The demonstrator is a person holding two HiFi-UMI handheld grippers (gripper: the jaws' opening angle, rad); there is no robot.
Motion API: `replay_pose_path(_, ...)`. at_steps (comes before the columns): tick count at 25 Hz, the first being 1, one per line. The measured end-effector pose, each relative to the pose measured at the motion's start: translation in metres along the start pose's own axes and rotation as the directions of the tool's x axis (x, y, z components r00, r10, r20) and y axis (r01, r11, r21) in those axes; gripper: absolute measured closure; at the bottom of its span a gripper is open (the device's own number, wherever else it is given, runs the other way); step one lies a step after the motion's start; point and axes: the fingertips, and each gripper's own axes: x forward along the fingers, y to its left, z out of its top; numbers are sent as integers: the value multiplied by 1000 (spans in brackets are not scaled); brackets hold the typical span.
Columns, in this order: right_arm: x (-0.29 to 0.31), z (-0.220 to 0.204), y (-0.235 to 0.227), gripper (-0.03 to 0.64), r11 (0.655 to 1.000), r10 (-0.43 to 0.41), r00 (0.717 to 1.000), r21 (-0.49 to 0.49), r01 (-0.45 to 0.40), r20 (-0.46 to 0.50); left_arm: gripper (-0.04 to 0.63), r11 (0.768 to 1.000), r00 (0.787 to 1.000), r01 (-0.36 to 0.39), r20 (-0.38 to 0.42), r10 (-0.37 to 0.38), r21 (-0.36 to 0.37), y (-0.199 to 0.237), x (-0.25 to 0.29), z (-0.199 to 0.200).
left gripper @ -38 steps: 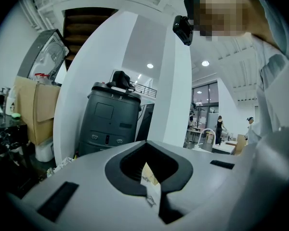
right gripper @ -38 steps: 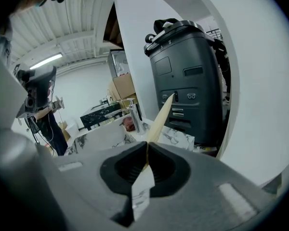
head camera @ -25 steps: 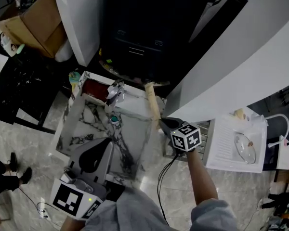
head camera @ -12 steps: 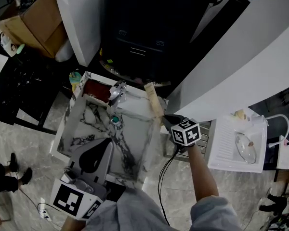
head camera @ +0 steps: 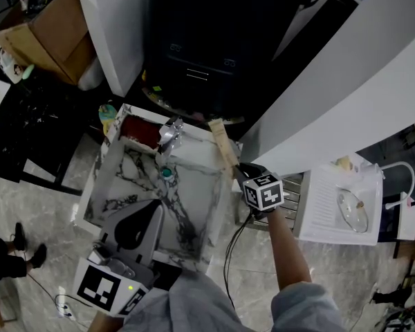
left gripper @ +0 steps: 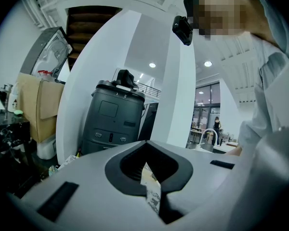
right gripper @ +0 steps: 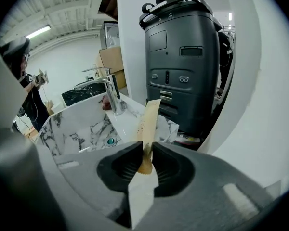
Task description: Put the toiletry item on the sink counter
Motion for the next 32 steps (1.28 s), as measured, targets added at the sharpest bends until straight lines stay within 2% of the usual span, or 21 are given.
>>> replay_pose_path(4, -3, 0, -7, 520, 998, -44, 999, 36, 43, 15, 592, 1000, 1000, 11, -2, -11, -2, 1, -1, -1)
replay_pose_path(13, -18, 19, -19, 518, 986, -141, 984, 109, 129, 109, 592, 1000, 1000, 28, -7, -28, -1, 4, -2, -1)
replay_pose_path(20, -38, 50, 7, 523, 985, -142, 965, 128, 116, 218, 592, 998, 998, 61, -2, -61, 4, 7, -1, 3)
replay_pose_path(24, -57, 68, 28, 534, 983, -144, 944, 150, 103, 296, 592, 997, 997, 78, 3, -78, 10, 9, -3, 6)
replay_pose_path(25, -62, 72, 32, 570, 982, -151, 938, 157, 106, 313, 592, 997, 997, 81, 4, -81, 11, 10, -3, 7)
replay_pose_path(28, -78, 86, 47, 607, 979, -164, 917, 177, 105, 364, 592, 996, 996, 91, 9, -91, 13, 12, -5, 11)
replay_pose_path(32, -99, 105, 71, 612, 979, -162, 893, 181, 92, 420, 592, 995, 994, 103, 18, -104, 16, 16, -8, 15)
